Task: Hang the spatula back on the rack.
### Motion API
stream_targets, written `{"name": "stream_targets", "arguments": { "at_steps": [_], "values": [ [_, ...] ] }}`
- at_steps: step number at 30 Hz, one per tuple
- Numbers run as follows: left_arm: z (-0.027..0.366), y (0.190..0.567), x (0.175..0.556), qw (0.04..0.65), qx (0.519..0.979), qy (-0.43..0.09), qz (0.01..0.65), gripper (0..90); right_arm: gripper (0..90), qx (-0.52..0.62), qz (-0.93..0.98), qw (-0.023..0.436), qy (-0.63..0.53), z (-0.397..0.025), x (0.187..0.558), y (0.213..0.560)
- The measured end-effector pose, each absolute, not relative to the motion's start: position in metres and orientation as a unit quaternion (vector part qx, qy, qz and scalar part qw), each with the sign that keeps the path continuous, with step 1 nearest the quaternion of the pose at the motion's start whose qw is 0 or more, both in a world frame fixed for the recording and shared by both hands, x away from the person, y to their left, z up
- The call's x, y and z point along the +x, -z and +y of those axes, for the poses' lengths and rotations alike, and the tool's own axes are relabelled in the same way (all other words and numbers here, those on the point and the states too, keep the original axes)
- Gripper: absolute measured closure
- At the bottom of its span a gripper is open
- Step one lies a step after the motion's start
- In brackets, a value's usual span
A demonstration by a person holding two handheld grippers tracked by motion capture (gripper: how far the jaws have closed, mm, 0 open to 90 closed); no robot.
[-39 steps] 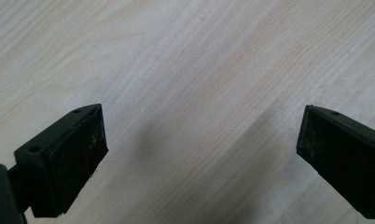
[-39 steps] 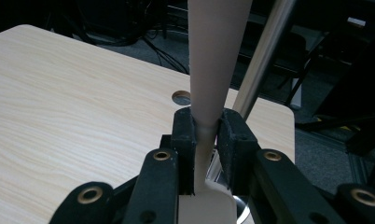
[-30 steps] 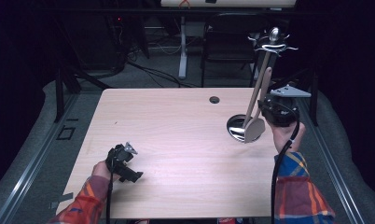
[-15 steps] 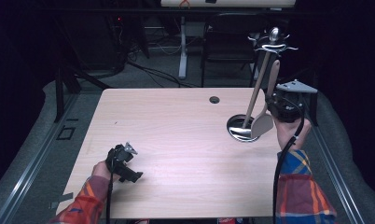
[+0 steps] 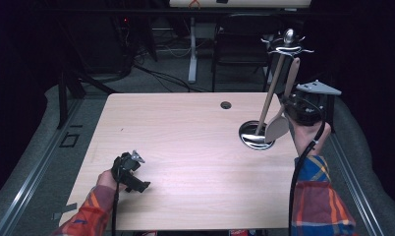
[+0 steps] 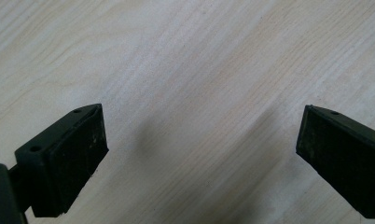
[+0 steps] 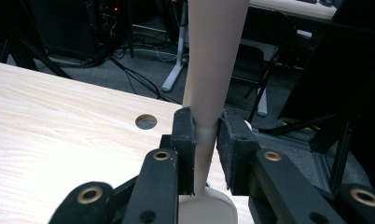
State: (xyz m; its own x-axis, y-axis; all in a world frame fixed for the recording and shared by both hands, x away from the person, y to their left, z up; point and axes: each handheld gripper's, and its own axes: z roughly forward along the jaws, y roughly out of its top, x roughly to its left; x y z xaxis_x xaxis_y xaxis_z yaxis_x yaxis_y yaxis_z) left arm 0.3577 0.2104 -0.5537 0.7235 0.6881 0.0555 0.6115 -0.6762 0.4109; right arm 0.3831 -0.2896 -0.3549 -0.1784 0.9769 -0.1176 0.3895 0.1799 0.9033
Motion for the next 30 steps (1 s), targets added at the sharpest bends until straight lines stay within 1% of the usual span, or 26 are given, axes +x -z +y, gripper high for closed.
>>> {"name": "stream_targets", "arguments": {
  "at_steps": [15,30],
  "values": [
    [0.21,0.555,0.358,0.181,0.911,-0.101,0.358,1.9,77.2,0.515,0.666,0.378,-0.385,-0.29,0.391,0.353],
    [0.21,0.555,0.358,0.181,0.911,-0.101,0.357,2.0,77.0,0.515,0.671,0.388,-0.367,-0.289,0.395,0.351]
  ]
}}
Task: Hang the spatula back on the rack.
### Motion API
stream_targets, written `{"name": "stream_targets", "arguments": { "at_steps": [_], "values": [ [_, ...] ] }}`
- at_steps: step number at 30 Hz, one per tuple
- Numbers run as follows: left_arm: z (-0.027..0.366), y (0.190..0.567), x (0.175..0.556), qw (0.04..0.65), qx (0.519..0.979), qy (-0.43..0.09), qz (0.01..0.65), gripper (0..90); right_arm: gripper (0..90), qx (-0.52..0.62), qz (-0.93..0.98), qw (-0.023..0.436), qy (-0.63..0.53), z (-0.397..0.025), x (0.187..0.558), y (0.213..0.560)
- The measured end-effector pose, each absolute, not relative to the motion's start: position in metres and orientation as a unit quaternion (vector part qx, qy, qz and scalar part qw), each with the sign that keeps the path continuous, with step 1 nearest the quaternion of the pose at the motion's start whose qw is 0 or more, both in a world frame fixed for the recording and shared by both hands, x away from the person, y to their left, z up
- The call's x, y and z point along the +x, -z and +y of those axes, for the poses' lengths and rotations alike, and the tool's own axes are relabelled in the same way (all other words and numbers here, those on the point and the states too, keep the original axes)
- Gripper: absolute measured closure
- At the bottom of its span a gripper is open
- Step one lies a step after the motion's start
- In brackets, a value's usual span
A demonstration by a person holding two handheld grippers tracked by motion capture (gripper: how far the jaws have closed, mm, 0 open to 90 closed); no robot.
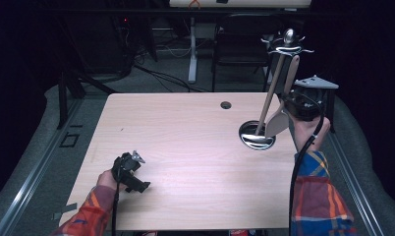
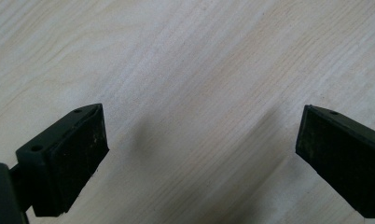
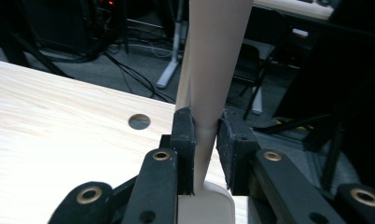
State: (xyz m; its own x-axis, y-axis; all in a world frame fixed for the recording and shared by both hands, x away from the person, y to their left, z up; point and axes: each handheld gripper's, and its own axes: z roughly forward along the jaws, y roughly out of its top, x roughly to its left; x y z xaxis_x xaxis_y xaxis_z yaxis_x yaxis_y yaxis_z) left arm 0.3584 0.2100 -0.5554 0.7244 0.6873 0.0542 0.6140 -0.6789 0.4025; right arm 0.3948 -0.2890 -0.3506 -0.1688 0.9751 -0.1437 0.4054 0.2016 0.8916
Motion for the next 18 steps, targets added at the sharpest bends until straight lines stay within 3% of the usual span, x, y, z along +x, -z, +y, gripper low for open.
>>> {"name": "stream_targets", "arguments": {
  "at_steps": [7,18],
  "values": [
    [0.2102,0.5553,0.3583,0.181,0.91,-0.101,0.358,2.0,77.0,0.52,0.663,0.416,-0.342,-0.286,0.3943,0.3497],
    [0.21,0.5549,0.3579,0.18,0.911,-0.102,0.356,2.0,76.2,0.521,0.673,0.402,-0.338,-0.2841,0.3957,0.3502]
  ]
}}
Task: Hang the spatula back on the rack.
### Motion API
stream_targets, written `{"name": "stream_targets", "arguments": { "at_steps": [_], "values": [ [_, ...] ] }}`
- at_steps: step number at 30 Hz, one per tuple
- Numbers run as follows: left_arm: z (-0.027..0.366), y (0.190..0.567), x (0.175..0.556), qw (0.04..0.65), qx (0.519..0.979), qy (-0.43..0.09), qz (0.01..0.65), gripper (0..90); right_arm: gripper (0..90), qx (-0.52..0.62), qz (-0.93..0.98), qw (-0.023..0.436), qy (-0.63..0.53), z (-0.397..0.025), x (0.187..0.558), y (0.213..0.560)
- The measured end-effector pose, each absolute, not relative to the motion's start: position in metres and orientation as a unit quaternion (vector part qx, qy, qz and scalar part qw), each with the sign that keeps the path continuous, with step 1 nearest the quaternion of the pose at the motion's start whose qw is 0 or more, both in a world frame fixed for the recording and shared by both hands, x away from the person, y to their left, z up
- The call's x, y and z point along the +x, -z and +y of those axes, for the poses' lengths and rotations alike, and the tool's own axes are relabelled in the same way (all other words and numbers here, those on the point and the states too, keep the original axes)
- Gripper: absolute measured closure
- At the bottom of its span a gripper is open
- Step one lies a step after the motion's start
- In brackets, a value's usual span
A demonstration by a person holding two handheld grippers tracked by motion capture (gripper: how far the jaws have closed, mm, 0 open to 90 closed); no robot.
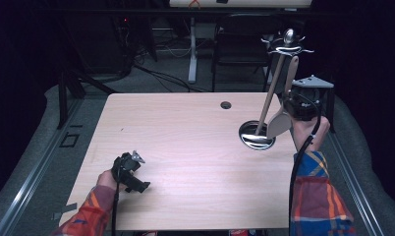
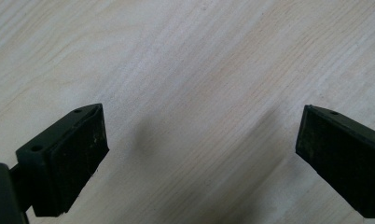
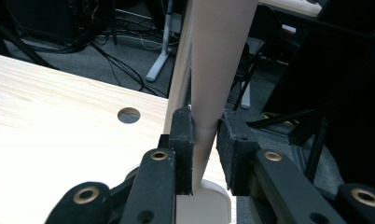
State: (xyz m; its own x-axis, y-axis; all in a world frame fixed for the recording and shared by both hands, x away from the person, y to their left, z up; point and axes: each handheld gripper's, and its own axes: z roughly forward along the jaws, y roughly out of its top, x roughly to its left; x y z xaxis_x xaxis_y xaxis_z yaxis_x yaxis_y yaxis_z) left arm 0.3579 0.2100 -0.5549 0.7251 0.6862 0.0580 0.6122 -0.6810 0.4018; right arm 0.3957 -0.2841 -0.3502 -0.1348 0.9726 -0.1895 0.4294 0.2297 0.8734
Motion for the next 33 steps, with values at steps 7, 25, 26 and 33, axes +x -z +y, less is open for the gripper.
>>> {"name": "stream_targets", "arguments": {
  "at_steps": [7,25,26,33],
  "values": [
    [0.21,0.555,0.358,0.18,0.911,-0.102,0.357,2.0,69.8,0.509,0.684,0.392,-0.345,-0.28,0.396,0.351],
    [0.209,0.555,0.357,0.176,0.912,-0.099,0.356,2.2,75.8,0.517,0.664,0.384,-0.381,-0.288,0.394,0.35],
    [0.209,0.555,0.357,0.176,0.913,-0.099,0.356,2.2,75.6,0.517,0.664,0.384,-0.381,-0.288,0.395,0.35],
    [0.209,0.555,0.357,0.176,0.913,-0.099,0.355,2.2,67.3,0.518,0.664,0.378,-0.384,-0.289,0.395,0.35]
  ]
}}
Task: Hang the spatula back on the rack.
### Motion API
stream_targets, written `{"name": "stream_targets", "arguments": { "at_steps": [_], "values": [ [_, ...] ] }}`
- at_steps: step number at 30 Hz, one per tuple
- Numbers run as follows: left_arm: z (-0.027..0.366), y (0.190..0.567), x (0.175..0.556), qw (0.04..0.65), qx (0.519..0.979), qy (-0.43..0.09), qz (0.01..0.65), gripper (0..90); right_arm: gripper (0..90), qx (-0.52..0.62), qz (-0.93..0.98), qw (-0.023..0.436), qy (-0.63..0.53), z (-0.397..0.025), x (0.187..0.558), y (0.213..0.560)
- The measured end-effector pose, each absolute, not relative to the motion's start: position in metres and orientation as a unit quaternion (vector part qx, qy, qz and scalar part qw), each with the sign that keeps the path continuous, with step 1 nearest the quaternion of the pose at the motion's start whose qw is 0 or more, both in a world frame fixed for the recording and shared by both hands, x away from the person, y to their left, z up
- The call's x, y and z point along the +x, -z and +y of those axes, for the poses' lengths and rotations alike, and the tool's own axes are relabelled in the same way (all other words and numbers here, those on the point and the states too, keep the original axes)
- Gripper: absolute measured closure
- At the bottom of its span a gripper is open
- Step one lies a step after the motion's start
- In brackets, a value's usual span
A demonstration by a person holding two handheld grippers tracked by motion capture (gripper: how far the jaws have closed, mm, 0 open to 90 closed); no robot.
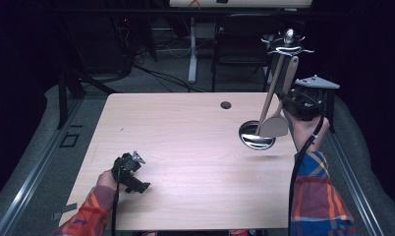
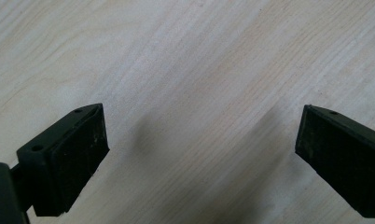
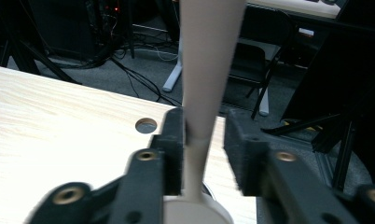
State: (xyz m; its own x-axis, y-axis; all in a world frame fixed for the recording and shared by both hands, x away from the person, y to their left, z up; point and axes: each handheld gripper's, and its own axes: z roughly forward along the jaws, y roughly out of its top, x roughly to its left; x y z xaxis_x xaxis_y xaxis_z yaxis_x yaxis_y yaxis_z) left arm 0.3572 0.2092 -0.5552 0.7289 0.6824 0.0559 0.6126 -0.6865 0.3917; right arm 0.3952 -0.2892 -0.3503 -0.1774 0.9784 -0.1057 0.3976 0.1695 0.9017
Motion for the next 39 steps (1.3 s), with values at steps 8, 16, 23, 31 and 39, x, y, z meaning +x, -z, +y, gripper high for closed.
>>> {"name": "stream_targets", "arguments": {
  "at_steps": [8,16,23,31,39],
  "values": [
    [0.209,0.555,0.357,0.175,0.913,-0.099,0.354,2.3,60.2,0.502,0.669,0.384,-0.39,-0.289,0.39,0.347],
    [0.208,0.557,0.357,0.17,0.915,-0.096,0.354,2.5,71.2,0.479,0.661,0.408,-0.408,-0.286,0.382,0.34],
    [0.208,0.557,0.357,0.169,0.915,-0.096,0.353,2.5,68.0,0.48,0.664,0.402,-0.409,-0.289,0.384,0.341],
    [0.208,0.557,0.357,0.172,0.915,-0.097,0.352,2.6,56.5,0.48,0.682,0.381,-0.398,-0.289,0.383,0.341],
    [0.208,0.556,0.357,0.169,0.916,-0.095,0.352,2.6,34.8,0.491,0.721,0.325,-0.365,-0.291,0.383,0.347]
  ]
}}
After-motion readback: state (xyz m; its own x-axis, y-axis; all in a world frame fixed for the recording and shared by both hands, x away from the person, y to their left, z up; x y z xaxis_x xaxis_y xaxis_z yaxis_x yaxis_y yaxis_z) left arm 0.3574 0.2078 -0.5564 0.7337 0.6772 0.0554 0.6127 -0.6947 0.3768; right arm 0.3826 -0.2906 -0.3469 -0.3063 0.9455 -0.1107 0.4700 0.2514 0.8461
